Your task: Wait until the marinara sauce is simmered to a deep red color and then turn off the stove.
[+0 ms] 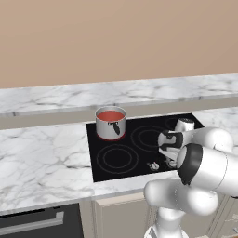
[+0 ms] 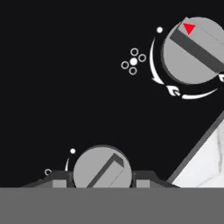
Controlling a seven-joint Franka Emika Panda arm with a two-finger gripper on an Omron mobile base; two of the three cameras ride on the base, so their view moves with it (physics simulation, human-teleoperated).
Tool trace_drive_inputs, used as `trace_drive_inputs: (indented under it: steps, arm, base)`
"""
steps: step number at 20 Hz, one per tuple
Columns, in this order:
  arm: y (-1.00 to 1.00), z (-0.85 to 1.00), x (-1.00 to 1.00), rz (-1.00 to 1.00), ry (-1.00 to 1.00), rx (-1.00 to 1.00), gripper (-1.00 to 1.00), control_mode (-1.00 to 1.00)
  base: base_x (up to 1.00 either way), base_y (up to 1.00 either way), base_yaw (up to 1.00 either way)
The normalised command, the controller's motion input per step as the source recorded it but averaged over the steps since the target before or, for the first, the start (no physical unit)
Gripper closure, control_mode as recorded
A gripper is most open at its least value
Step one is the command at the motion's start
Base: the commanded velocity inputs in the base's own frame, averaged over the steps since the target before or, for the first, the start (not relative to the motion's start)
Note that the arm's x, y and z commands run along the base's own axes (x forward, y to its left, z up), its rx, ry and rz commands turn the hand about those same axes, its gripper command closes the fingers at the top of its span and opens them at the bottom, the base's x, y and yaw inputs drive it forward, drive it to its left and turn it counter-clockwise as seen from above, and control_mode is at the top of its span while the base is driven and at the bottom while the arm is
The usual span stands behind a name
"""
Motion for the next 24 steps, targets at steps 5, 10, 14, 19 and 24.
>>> trace_drive_inputs:
  steps: [5, 10, 14, 19, 24]
  arm:
    - [0.0, 0.0, 0.0, -0.22, 0.07, 0.0, 1.0, -1.0]
    - [0.0, 0.0, 0.0, -0.22, 0.06, 0.0, 1.0, -1.0]
    - [0.0, 0.0, 0.0, -0.24, 0.07, 0.0, 1.0, -1.0]
    - [0.0, 0.0, 0.0, -0.24, 0.06, 0.0, 1.0, -1.0]
    - [0.0, 0.0, 0.0, -0.25, 0.05, 0.0, 1.0, -1.0]
  base:
    - [0.0, 0.0, 0.0]
    - [0.0, 0.0, 0.0]
    - [0.0, 0.0, 0.0]
    - [0.0, 0.0, 0.0]
    - [0.0, 0.0, 0.0]
